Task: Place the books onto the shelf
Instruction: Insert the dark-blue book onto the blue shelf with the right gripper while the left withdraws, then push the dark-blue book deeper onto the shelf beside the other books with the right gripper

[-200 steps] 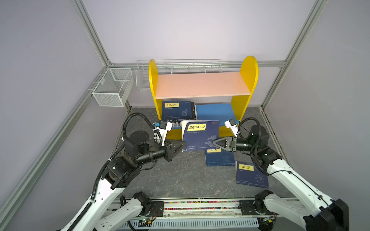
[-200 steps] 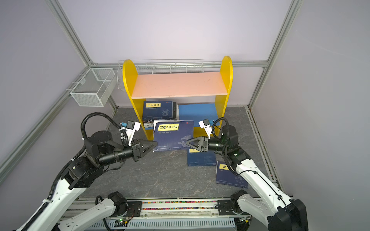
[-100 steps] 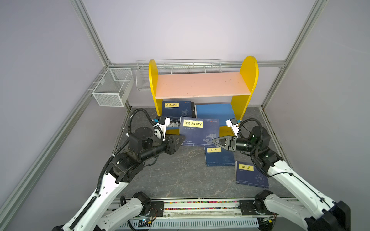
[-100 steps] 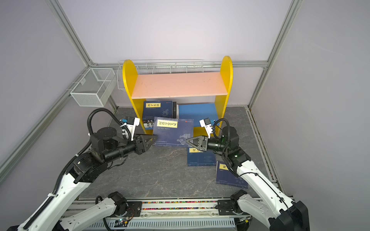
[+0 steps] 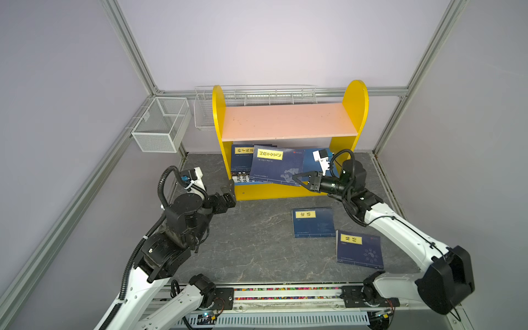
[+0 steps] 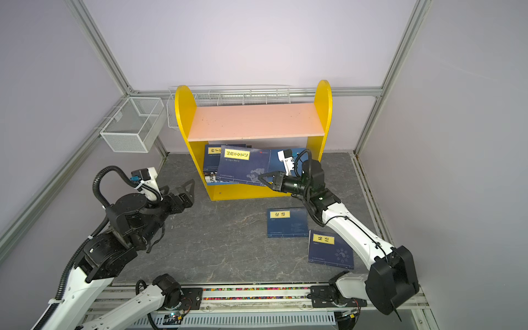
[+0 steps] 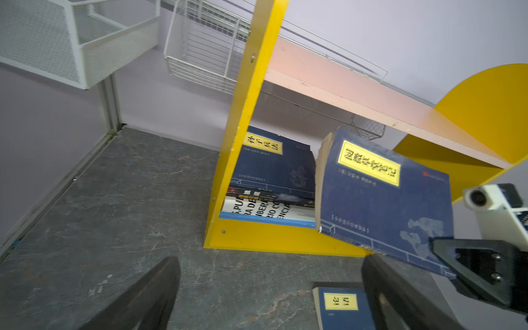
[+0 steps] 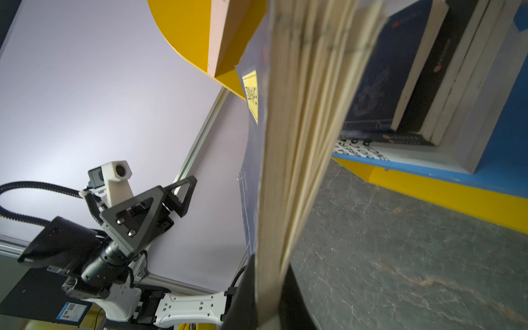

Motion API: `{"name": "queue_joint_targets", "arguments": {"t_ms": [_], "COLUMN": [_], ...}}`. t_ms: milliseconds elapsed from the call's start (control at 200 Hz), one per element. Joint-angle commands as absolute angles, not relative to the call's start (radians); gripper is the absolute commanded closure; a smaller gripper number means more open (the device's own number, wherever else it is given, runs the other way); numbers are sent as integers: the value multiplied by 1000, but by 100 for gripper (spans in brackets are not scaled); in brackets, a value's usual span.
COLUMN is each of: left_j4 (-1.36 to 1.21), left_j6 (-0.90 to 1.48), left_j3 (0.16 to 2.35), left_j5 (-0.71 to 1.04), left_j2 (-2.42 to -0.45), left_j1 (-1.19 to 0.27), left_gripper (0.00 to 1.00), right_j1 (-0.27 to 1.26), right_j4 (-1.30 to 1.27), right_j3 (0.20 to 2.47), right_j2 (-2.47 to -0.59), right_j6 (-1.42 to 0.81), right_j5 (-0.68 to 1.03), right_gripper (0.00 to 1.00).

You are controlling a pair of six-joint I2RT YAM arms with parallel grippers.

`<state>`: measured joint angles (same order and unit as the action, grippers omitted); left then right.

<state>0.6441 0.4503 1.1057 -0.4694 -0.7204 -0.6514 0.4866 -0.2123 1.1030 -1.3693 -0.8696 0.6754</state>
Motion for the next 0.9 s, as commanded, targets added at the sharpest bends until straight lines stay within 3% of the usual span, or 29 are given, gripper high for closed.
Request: {"name": "queue_joint_targets", "arguments": {"t_ms": [0,230,565,895], "left_j4": [596,496,252,164], "left_j6": [412,394,482,477], "left_j3": [1054,1017,898,898], "left_j5": [-592,-515,-55,5], "left_j2": [-707,-748,-880,-952], "left_j1": [-637,-539,-188,-164], "left_gripper": [1,1,1,1], "right_j1": [495,501,520,544], "right_j4": [-157,-201,-185,-140], "right_j3": [1221,1357,1543,1712], "right_j2": [-1451,-1646,-1821,-1982], "right_j6": [-797,-835,-826,-845], "right_j5": [654,658,649,663], "right_gripper": [90,90,89,87]}}
